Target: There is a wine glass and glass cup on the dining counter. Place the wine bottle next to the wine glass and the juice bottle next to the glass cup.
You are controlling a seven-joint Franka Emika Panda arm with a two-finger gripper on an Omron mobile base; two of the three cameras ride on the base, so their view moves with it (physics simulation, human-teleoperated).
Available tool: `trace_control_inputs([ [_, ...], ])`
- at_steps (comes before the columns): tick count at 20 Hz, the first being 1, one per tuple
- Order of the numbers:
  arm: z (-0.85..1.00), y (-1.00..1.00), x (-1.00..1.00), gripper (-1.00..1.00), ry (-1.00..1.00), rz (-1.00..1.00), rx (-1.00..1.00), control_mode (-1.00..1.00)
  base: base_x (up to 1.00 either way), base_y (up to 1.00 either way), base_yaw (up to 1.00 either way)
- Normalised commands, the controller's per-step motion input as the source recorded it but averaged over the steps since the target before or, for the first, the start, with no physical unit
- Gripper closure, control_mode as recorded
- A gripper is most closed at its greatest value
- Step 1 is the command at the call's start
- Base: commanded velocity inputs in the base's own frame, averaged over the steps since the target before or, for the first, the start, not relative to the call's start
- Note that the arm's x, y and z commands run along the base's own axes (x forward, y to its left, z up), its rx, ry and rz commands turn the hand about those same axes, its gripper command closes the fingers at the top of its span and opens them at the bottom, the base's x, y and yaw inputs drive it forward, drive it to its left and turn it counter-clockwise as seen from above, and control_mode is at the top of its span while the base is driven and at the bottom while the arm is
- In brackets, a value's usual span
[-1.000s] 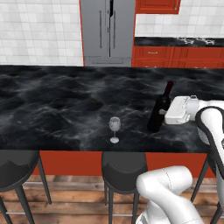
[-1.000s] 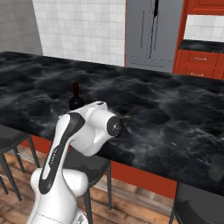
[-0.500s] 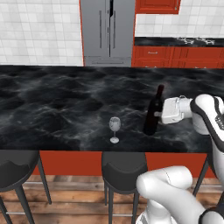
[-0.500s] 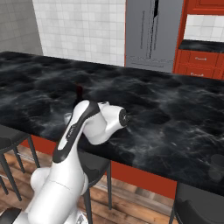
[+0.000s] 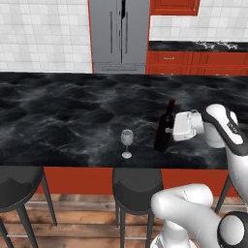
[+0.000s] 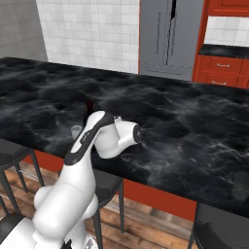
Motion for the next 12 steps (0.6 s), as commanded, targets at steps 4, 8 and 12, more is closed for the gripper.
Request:
trace_control_inputs([
  [4,-0.26,0.07,0.26,1.0,-0.04,0.0,0.0,-1.0,0.0,0.0,0.0],
  [8,-0.25,0.06,0.3,1.0,0.0,0.0,0.0,-1.0,0.0,0.0,0.0],
  [12,-0.25,0.08,0.32,1.0,-0.01,0.0,0.0,-1.0,0.0,0.0,0.0],
])
